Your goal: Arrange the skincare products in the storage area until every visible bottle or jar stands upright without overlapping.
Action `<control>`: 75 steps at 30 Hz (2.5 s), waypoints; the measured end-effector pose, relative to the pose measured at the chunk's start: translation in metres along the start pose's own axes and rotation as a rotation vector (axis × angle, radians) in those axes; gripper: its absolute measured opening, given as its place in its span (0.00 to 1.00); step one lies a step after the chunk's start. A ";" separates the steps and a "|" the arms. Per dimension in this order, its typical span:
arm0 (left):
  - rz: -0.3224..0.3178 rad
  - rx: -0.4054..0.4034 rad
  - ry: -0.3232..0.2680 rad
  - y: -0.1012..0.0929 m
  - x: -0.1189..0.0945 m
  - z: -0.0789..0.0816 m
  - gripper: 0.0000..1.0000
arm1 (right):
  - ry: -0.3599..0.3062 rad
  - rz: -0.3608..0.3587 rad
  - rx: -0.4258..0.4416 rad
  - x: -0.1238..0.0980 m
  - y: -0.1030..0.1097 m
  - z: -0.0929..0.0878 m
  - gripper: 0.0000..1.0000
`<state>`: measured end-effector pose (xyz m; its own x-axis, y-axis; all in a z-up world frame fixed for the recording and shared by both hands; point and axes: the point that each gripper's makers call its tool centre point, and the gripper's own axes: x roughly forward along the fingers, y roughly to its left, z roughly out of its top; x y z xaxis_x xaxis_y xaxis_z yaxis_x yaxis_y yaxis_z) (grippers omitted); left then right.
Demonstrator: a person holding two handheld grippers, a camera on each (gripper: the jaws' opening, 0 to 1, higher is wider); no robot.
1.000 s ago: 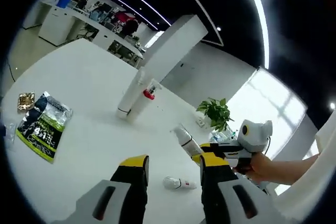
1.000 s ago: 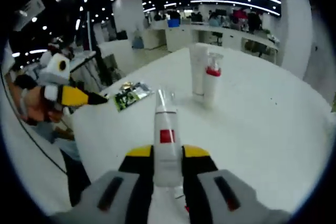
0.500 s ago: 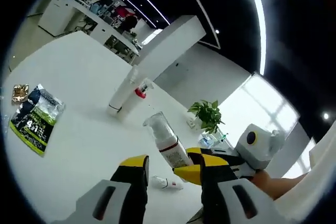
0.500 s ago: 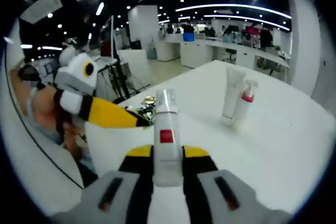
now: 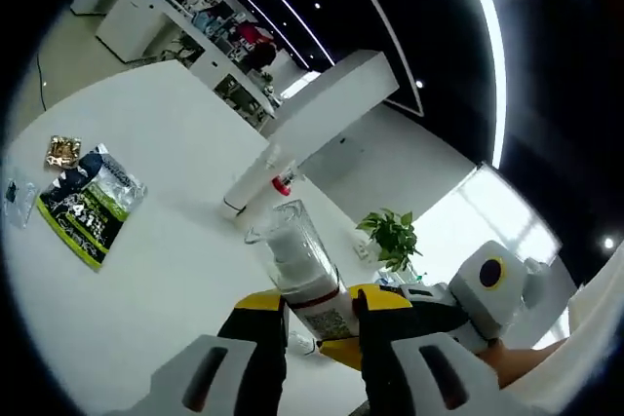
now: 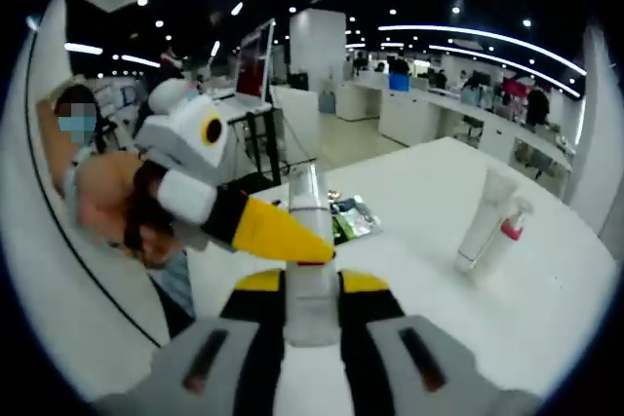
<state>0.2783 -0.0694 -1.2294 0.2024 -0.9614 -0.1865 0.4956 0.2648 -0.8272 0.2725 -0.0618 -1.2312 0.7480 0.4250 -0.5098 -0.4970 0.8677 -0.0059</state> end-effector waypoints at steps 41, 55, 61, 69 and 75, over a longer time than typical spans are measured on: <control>-0.020 0.422 0.057 0.031 -0.040 0.030 0.20 | -0.191 0.199 0.276 0.018 0.014 0.045 0.36; -0.037 0.661 0.178 0.032 -0.039 0.008 0.20 | -0.075 0.247 0.083 0.032 0.031 0.048 0.31; -0.189 0.723 0.233 0.008 -0.041 -0.008 0.20 | -0.065 0.323 0.035 0.026 0.047 0.048 0.25; -0.227 0.772 0.290 0.004 -0.039 -0.017 0.20 | -0.039 0.316 -0.005 0.016 0.048 0.040 0.21; -0.251 0.766 0.289 0.001 -0.036 -0.020 0.20 | -0.034 0.291 -0.010 0.012 0.045 0.039 0.19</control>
<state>0.2547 -0.0364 -1.2337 -0.1615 -0.9523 -0.2590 0.9519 -0.0810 -0.2954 0.2758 -0.0076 -1.2043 0.5875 0.6645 -0.4618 -0.6970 0.7055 0.1283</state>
